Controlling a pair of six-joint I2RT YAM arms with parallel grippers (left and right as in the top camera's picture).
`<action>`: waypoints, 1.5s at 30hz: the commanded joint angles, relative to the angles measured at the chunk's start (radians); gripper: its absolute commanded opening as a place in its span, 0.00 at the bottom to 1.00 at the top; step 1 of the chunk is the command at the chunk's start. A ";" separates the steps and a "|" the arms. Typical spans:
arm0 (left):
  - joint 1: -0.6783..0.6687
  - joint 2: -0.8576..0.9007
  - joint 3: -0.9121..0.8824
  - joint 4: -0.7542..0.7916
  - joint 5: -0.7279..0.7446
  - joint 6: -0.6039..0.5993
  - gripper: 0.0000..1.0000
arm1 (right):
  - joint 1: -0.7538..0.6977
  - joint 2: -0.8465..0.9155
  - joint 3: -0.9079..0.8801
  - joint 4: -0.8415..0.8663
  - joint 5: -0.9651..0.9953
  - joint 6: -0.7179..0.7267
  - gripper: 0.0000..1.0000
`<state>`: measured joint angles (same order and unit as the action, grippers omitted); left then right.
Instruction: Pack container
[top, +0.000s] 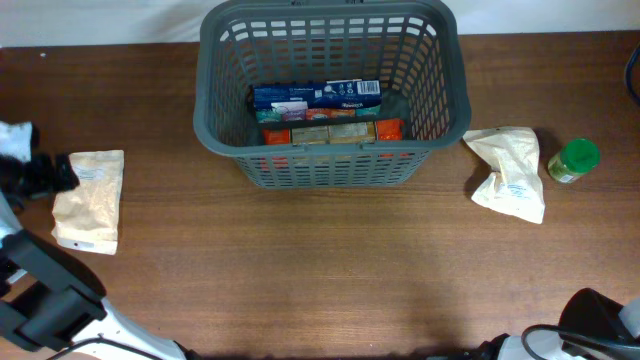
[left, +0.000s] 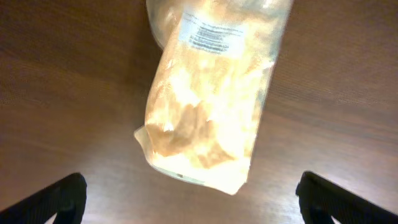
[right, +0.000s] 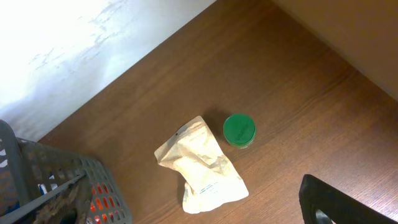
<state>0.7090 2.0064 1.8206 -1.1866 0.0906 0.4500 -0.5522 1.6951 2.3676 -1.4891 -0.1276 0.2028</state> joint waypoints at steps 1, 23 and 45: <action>-0.010 0.021 -0.029 0.018 0.139 0.107 0.99 | -0.005 0.000 0.005 0.000 0.009 -0.004 0.99; -0.035 0.111 -0.034 0.031 0.118 0.049 0.99 | -0.005 0.000 0.005 0.000 0.009 -0.004 0.99; -0.034 0.311 -0.038 0.077 -0.074 -0.166 1.00 | -0.005 0.000 0.005 0.000 0.009 -0.004 0.99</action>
<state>0.6693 2.2410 1.7943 -1.0893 0.0422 0.3363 -0.5522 1.6951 2.3676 -1.4895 -0.1276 0.2024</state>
